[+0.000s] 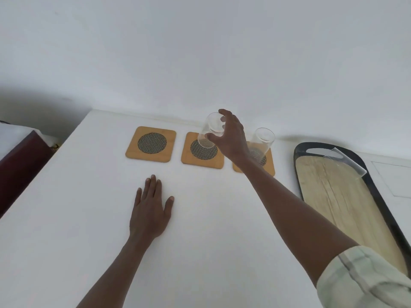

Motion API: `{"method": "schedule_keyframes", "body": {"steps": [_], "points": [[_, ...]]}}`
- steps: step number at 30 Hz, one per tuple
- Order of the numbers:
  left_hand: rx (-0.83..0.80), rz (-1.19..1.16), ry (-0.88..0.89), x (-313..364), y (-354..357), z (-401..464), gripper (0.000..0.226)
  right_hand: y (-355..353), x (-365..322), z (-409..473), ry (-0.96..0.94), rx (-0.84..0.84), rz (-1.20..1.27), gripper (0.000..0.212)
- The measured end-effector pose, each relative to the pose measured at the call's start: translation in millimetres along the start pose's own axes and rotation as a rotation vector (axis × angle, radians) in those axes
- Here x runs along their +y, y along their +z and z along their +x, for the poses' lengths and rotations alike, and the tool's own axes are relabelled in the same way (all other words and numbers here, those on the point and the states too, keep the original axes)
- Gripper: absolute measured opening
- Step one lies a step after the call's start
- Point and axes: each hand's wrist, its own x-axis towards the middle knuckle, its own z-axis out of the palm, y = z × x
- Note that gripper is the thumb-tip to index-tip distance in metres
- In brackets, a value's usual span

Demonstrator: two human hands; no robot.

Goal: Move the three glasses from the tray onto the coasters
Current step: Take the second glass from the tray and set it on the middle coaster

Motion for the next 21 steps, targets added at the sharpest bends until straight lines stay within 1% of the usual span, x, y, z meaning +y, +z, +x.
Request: {"method": "schedule_keyframes", "body": {"steps": [8,13,21], "points": [[0.003,0.018,-0.001,-2,2,0,0.072,23,12,16,0.041,-0.075,-0.086,0.077],[0.010,0.009,-0.001,-2,2,0,0.071,28,15,20,0.057,-0.108,-0.094,0.077],[0.012,0.006,-0.001,-1,2,0,0.071,33,19,26,0.064,-0.109,-0.098,0.080]]}}
